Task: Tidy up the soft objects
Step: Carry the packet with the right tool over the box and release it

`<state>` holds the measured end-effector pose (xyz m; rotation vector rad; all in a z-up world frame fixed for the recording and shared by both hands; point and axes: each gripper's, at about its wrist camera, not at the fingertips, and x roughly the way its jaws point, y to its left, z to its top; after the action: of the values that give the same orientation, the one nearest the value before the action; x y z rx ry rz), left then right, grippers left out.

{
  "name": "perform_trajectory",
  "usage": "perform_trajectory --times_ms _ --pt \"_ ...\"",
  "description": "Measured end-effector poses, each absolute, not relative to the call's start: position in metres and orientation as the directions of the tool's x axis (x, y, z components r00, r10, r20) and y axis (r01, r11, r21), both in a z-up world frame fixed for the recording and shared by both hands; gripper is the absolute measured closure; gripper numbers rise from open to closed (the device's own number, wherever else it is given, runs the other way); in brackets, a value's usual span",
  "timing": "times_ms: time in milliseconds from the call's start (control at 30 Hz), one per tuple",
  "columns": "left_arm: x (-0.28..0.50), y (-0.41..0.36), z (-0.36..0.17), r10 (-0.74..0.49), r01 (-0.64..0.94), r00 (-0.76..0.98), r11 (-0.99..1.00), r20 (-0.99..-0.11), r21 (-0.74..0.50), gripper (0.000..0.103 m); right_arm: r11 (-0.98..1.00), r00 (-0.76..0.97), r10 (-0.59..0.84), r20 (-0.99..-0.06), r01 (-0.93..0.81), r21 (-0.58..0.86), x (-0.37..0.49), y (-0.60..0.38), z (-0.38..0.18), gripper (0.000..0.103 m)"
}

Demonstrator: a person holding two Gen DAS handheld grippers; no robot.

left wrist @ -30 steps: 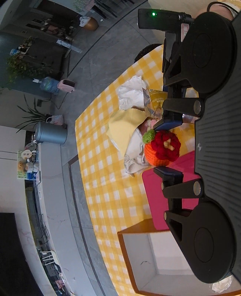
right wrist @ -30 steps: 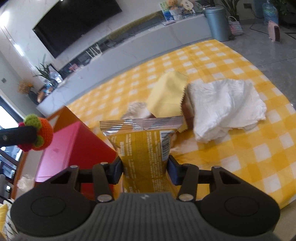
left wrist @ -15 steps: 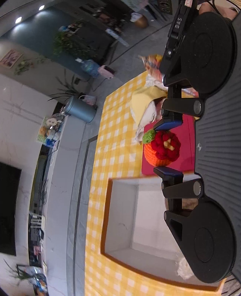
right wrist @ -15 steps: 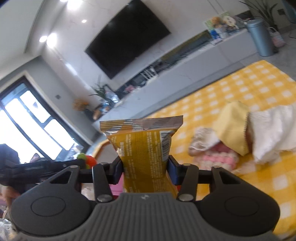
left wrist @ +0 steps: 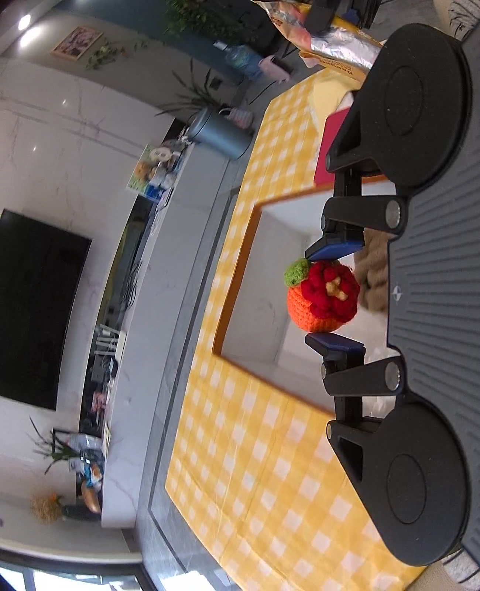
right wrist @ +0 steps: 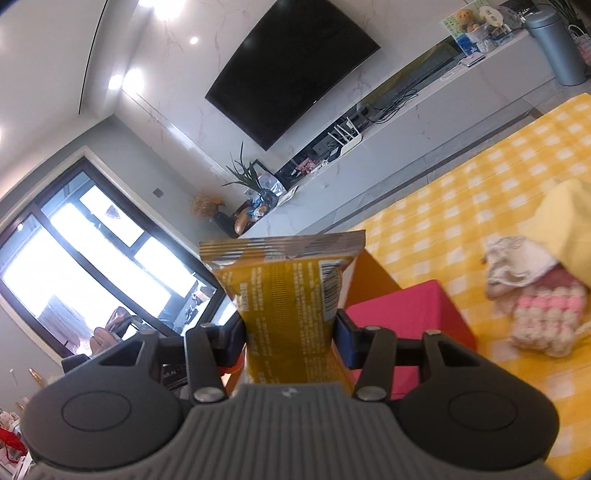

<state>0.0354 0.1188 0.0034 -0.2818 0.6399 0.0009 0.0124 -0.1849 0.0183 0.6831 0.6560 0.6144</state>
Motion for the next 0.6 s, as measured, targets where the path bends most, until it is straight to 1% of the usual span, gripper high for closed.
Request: perform_trajectory --times_ms 67,100,267,400,467,500,567,600 --pt "0.03 0.126 0.004 -0.077 -0.085 0.823 0.963 -0.563 -0.256 0.055 0.64 0.633 0.685 -0.359 -0.289 0.712 0.018 -0.161 0.024 0.054" --pt "0.027 0.132 0.005 -0.092 -0.069 0.832 0.962 -0.547 -0.266 0.055 0.654 0.625 0.682 -0.379 -0.289 0.699 0.021 -0.148 0.026 0.054" --pt "0.022 0.154 0.003 -0.146 -0.035 0.87 0.935 -0.471 -0.353 0.055 0.711 0.574 0.667 -0.475 -0.301 0.635 0.045 -0.086 0.031 0.054" --pt "0.023 0.163 -0.003 -0.178 -0.01 0.873 0.924 -0.453 -0.382 0.055 0.778 0.547 0.615 -0.568 -0.306 0.549 0.07 -0.04 0.024 0.054" --pt "0.025 0.167 -0.006 -0.157 -0.034 0.878 0.921 -0.452 -0.387 0.055 0.806 0.521 0.588 -0.619 -0.305 0.508 0.082 -0.019 0.016 0.054" --pt "0.025 0.169 -0.008 -0.126 -0.063 0.882 0.923 -0.454 -0.379 0.055 0.819 0.513 0.571 -0.641 -0.299 0.49 0.086 -0.011 0.013 0.054" --pt "0.023 0.169 -0.009 -0.06 -0.107 0.888 0.938 -0.457 -0.33 0.055 0.835 0.525 0.547 -0.653 -0.285 0.47 0.089 -0.001 0.008 0.054" --pt "0.023 0.169 -0.01 -0.047 -0.111 0.887 0.944 -0.459 -0.311 0.055 0.837 0.527 0.544 -0.653 -0.29 0.463 0.09 0.006 0.007 0.054"
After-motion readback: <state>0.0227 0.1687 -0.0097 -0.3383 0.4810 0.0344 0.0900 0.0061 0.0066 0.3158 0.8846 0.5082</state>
